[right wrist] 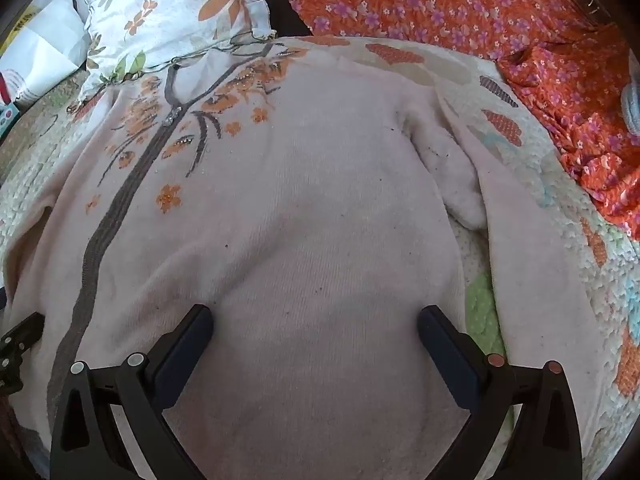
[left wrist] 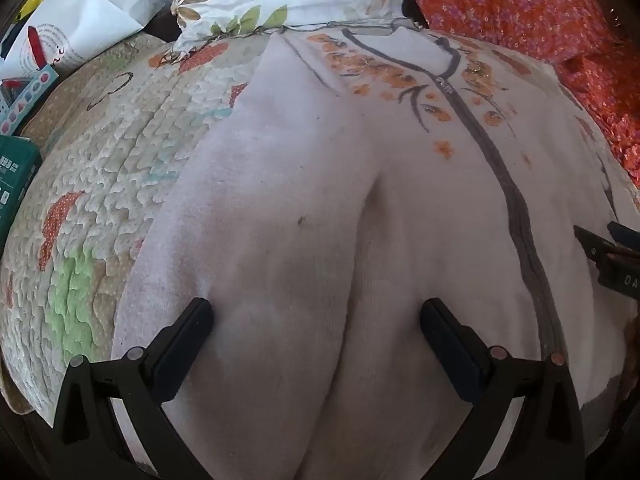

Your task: Fold small clothes

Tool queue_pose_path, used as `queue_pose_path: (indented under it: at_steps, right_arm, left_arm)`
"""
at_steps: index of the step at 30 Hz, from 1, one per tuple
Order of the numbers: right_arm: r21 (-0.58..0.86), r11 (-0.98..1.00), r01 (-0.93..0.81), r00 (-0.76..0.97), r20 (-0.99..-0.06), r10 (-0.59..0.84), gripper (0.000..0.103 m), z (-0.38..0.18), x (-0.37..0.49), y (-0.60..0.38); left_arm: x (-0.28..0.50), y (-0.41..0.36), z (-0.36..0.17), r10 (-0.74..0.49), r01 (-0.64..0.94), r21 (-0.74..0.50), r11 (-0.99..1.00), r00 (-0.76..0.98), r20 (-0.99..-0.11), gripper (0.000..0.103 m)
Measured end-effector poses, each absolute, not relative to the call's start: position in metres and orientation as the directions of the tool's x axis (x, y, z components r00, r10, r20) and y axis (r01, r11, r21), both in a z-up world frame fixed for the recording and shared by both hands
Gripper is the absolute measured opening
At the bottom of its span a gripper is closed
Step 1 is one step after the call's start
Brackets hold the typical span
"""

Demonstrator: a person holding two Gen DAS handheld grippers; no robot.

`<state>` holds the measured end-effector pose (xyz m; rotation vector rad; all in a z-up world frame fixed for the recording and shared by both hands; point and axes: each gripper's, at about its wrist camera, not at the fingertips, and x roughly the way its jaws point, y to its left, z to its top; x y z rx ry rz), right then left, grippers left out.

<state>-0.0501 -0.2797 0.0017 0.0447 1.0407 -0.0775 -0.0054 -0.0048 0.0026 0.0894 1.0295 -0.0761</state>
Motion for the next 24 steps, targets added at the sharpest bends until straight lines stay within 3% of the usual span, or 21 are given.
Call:
queue_pose_path:
  at_steps: [10,16,24]
  right_arm:
    - [0.003,0.993,0.119,0.519,-0.853,-0.059,0.103,0.0010,-0.0497,-0.2782]
    - [-0.003,0.993,0.118,0.517,-0.853,-0.064,0.103,0.0018,-0.0495,-0.2768]
    - [-0.001,0.993,0.120,0.517,-0.854,-0.063,0.103,0.0021,-0.0480,-0.2773]
  left_arm:
    - [-0.0009,-0.0150,0.0075,0.039,0.024,0.063,0.998,0.549,-0.835,0.103]
    - [-0.0020,-0.0154,0.0038,0.149,0.020,0.185,0.983,0.513,-0.845,0.103]
    - [-0.0041,-0.0103,0.0011,0.115,0.022,0.147,0.989,0.511,-0.852,0.103]
